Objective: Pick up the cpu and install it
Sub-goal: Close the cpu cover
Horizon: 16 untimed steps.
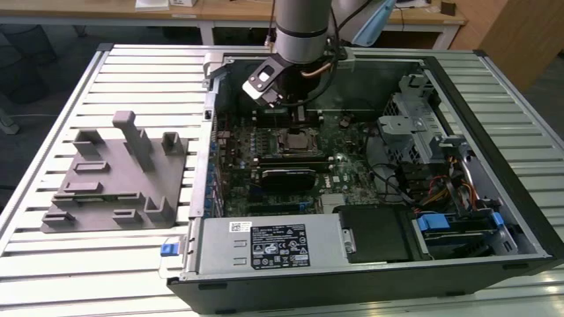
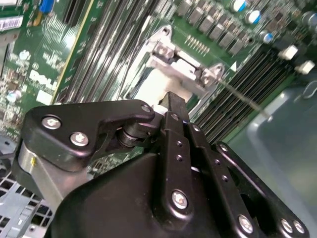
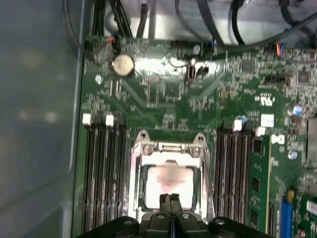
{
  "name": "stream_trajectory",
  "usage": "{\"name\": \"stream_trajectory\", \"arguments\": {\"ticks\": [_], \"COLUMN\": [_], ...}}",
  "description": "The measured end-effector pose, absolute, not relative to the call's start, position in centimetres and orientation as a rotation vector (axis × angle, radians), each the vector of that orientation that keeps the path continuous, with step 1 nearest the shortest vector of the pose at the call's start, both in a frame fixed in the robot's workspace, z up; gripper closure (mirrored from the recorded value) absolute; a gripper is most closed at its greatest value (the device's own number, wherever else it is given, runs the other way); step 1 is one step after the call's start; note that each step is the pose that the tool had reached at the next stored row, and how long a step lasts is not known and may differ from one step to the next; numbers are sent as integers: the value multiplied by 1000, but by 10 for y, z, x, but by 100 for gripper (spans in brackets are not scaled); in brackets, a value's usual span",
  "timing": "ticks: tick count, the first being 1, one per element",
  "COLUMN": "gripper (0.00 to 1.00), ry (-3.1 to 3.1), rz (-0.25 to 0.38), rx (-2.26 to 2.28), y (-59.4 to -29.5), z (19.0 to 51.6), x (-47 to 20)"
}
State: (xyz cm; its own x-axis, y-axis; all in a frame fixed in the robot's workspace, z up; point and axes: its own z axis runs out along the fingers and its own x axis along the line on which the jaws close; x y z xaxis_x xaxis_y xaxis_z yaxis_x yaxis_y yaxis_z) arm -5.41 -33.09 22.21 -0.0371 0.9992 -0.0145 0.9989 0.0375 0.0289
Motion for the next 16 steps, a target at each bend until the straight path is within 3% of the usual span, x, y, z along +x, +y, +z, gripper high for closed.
{"name": "stream_trajectory", "arguments": {"ticks": [16], "gripper": [89], "ry": [2241], "rz": [15], "rx": [2159], "y": [-330], "z": [201], "x": [-67]}}
